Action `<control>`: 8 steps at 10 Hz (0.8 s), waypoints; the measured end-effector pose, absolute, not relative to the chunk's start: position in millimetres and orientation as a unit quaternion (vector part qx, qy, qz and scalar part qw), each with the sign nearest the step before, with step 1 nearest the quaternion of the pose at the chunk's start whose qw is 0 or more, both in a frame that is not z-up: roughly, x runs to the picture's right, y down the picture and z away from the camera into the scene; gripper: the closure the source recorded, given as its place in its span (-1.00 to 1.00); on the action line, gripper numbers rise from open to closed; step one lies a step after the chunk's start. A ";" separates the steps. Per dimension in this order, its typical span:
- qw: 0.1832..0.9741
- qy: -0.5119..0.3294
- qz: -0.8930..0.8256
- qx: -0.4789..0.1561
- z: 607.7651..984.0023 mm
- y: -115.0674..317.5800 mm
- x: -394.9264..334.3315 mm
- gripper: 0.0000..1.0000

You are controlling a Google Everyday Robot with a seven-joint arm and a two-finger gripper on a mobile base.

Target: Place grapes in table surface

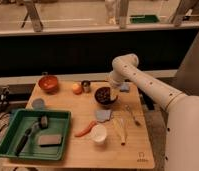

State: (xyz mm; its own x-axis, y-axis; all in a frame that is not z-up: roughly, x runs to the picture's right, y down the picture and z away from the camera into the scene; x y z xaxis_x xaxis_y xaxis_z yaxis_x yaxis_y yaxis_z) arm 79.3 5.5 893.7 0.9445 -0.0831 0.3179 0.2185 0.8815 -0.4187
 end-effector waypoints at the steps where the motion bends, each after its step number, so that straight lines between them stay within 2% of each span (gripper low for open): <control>1: 0.958 -0.147 -0.082 -0.232 896.9 7.3 79.2 -0.36; 8: 0.951 -0.149 -0.113 -0.247 911.7 20.2 78.9 -0.36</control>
State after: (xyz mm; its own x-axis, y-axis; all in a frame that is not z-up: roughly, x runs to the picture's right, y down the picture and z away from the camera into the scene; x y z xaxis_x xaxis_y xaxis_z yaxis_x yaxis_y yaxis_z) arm 78.9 20.2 911.7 0.9303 -0.1409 0.3386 0.2877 0.8530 -0.4354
